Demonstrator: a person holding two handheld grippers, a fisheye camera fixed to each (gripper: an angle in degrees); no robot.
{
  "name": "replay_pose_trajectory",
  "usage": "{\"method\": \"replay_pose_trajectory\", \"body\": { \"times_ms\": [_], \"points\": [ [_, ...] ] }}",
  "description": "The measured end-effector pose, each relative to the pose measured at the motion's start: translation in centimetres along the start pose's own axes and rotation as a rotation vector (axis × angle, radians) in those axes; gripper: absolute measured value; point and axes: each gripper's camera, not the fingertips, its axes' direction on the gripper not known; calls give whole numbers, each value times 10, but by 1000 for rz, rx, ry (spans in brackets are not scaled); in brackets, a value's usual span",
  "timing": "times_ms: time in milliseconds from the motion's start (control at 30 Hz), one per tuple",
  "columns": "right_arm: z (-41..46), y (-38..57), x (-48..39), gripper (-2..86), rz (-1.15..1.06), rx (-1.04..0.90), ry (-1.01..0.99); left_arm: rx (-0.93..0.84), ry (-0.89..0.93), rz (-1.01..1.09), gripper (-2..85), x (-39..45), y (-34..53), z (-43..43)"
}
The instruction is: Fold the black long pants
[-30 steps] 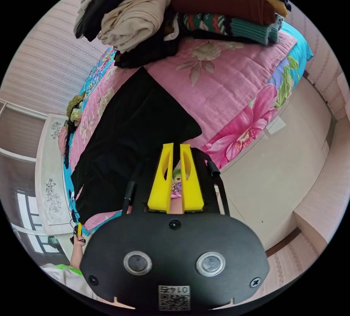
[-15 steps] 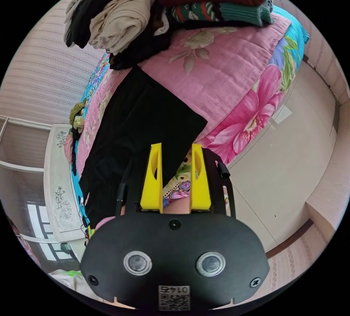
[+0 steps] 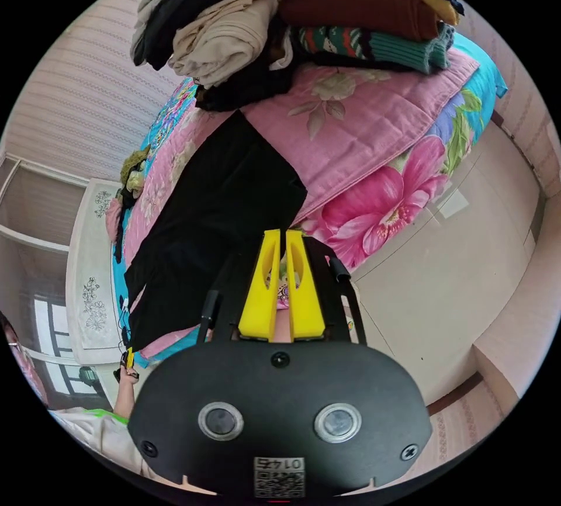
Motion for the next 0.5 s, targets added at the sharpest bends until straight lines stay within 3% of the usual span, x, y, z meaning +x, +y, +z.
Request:
{"method": "replay_pose_trajectory", "body": {
  "times_ms": [167,500],
  "points": [
    [-19,-22,-50,4,-97,-43,-25,-41,39,31,-10,46,-30,-8],
    [7,-121,-218,2,-321,-264,121,-72,104,-12,-10,150,-120,44]
  ]
}}
